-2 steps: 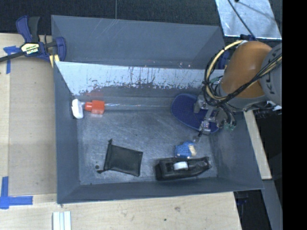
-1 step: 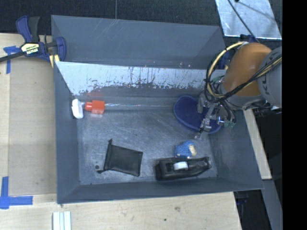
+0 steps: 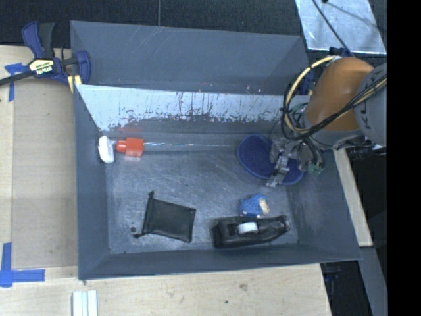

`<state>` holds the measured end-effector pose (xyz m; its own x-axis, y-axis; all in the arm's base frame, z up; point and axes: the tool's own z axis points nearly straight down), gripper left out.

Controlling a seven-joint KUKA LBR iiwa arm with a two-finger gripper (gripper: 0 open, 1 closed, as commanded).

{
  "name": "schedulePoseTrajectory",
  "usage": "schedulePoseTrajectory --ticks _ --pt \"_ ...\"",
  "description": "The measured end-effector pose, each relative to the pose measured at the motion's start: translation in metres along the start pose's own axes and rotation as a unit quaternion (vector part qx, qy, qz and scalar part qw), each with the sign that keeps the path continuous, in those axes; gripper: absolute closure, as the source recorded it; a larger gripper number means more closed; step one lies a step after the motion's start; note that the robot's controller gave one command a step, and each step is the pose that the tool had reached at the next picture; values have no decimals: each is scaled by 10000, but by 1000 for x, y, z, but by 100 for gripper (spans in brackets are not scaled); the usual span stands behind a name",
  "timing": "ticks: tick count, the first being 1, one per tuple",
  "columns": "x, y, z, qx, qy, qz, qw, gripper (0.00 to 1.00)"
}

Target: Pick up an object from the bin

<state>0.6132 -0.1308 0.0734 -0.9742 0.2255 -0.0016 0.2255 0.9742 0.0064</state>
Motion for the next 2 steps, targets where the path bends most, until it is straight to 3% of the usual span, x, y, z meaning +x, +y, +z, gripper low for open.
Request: schedulePoseTrajectory --ticks 1,2 --pt "11 -10 -117 31 -46 -31 10000 100" --pt "9 -8 -269 30 -60 -24 10000 100"
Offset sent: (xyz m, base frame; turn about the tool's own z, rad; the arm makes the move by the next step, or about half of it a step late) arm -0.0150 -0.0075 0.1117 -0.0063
